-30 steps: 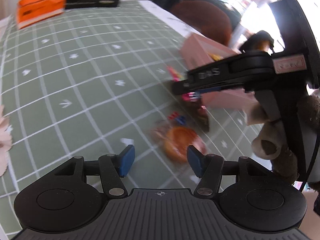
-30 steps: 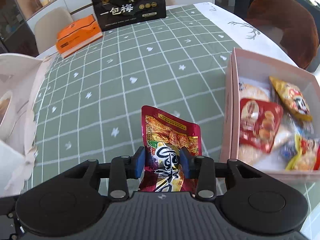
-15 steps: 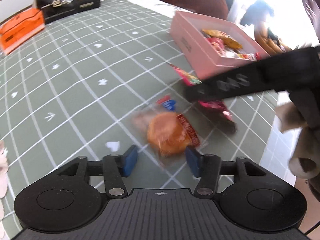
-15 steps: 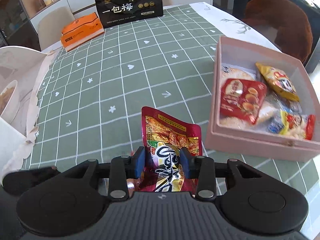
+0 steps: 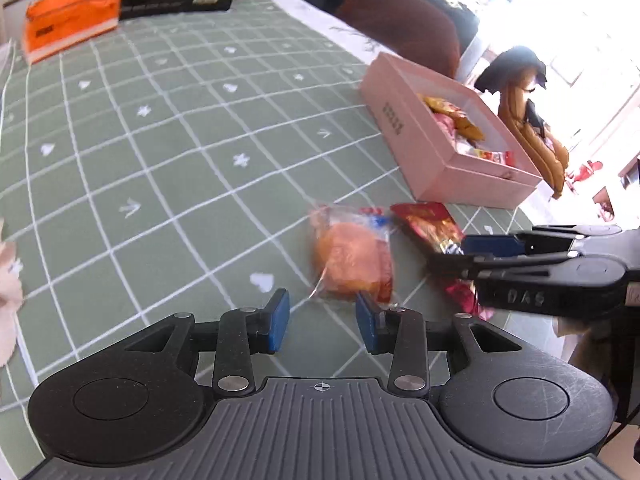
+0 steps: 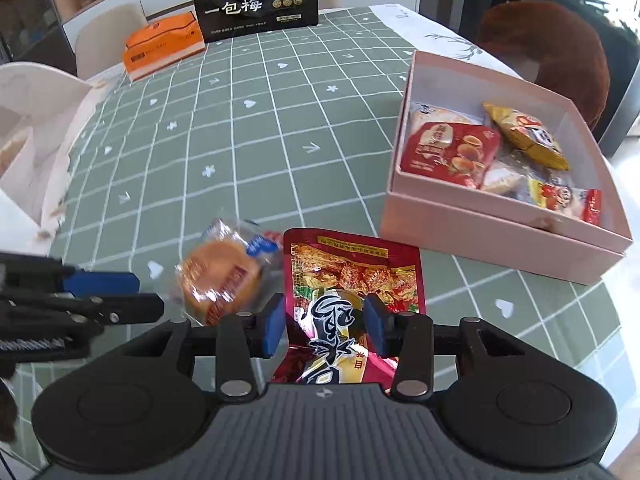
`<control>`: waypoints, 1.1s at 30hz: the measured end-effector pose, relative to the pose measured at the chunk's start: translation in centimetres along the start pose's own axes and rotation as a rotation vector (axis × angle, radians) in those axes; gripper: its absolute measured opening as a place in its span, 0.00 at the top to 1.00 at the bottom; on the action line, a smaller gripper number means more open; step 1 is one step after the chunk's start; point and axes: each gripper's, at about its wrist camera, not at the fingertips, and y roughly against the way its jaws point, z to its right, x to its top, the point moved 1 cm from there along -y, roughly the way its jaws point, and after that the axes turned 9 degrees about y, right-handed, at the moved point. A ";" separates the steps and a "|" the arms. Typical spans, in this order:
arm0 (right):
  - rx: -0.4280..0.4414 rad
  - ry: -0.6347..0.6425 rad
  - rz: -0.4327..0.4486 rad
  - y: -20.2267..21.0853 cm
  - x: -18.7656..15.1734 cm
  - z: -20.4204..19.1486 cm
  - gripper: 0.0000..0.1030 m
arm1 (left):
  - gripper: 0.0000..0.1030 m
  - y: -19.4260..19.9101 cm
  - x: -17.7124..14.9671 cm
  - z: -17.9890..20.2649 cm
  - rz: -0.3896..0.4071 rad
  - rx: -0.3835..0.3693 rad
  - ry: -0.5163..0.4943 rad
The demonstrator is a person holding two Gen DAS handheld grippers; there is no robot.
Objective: Organize snacks
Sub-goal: 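Grasp the round cake packet with the left gripper while the right gripper holds the spicy strip bag, then carry the spicy strip bag with right while left carries the cake packet toward the pink box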
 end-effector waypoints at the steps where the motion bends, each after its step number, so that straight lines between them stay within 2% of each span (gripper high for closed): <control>1: -0.014 0.009 -0.001 0.0 -0.3 0.1 0.58 | 0.60 0.0 0.1 0.4 0.011 0.011 -0.010; 5: -0.047 0.016 -0.005 0.1 -1.6 0.3 0.44 | 0.60 -1.3 1.0 2.2 0.022 0.029 -0.036; 6: -0.051 0.013 -0.006 0.1 -1.9 0.3 0.34 | 0.60 -1.8 1.2 2.7 0.015 0.042 -0.050; 7: -0.050 0.004 -0.018 0.0 -2.1 0.4 0.30 | 0.60 -2.4 1.4 3.2 0.007 0.059 -0.067; 9: -0.072 -0.014 -0.031 -0.2 -2.8 0.7 0.28 | 0.47 -3.7 1.7 4.1 0.004 0.084 -0.100; 12: -0.097 -0.034 -0.031 -0.4 -3.9 1.0 0.22 | 0.39 -4.9 2.1 4.7 0.000 0.095 -0.117; 14: -0.094 -0.061 -0.020 -0.4 -4.4 1.4 0.18 | 0.37 -5.6 2.1 5.1 -0.021 0.103 -0.138; 18: -0.103 -0.127 -0.012 -1.0 -4.5 2.1 0.07 | 0.37 -5.8 1.6 5.6 -0.010 0.113 -0.201; 21: -0.120 -0.142 -0.020 -1.6 -4.2 2.2 0.00 | 0.40 -5.5 1.5 4.8 -0.005 0.082 -0.188; 25: -0.145 -0.178 -0.012 -2.2 -3.8 2.4 0.00 | 0.41 -4.6 1.7 3.2 -0.018 0.044 -0.127; 29: -0.168 -0.203 0.001 -2.4 -3.7 2.4 0.00 | 0.41 -3.5 1.1 2.3 -0.023 0.065 -0.129; 33: -0.124 -0.151 -0.041 -3.0 -2.2 3.0 0.01 | 0.41 -3.0 0.9 1.5 -0.028 0.049 -0.116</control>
